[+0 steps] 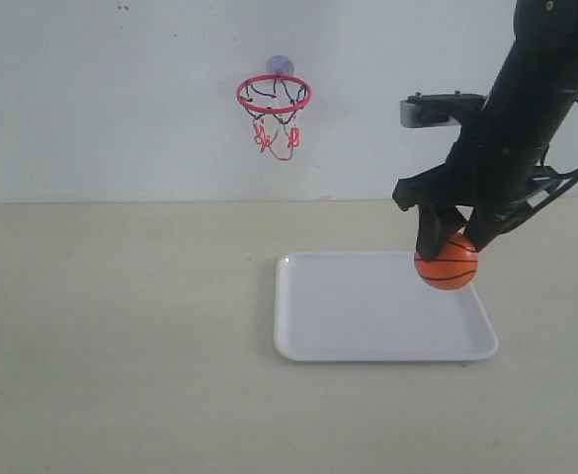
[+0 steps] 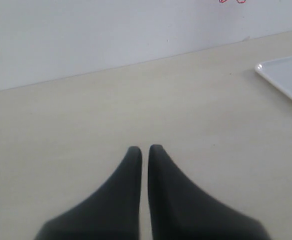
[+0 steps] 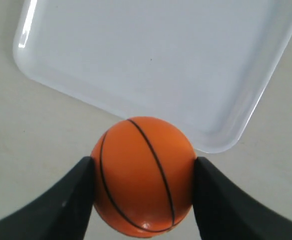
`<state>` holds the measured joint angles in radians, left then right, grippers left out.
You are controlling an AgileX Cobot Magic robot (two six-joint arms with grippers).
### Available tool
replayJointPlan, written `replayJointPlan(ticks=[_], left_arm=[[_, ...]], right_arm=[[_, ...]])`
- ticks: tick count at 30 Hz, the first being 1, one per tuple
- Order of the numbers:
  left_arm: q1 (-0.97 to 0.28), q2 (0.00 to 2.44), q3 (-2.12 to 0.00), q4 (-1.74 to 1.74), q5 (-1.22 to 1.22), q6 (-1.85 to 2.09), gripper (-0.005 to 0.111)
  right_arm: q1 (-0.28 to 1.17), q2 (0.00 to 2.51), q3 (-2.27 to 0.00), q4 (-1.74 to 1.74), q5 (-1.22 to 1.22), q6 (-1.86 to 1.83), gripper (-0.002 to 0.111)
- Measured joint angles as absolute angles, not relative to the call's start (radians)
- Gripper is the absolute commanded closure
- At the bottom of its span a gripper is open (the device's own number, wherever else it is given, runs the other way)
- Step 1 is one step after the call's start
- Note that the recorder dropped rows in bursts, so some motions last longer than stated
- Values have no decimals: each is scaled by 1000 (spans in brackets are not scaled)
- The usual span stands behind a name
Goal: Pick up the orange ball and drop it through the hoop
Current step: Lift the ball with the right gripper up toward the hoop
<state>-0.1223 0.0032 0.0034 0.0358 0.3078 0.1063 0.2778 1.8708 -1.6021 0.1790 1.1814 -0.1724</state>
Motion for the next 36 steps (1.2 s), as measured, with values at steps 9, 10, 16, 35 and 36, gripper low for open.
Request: replayJointPlan(ticks=[9,10,16,35,36], left_arm=[[-122,3,3,36,308,106,103],[-122,3,3,36,308,106,103],[-122,3,3,36,308,106,103],[-122,3,3,36,308,106,103],[-122,3,3,36,308,106,103]], right_arm=[[278,1871,-1602,211,1152,-176,108],[278,1871,-1602,212,1150,-182,108],[278,1871,-1602,250,1116,-216,108],[278,1891,-1602,359,838,-329,108],[278,1898,-1602,361,829,-329,108]])
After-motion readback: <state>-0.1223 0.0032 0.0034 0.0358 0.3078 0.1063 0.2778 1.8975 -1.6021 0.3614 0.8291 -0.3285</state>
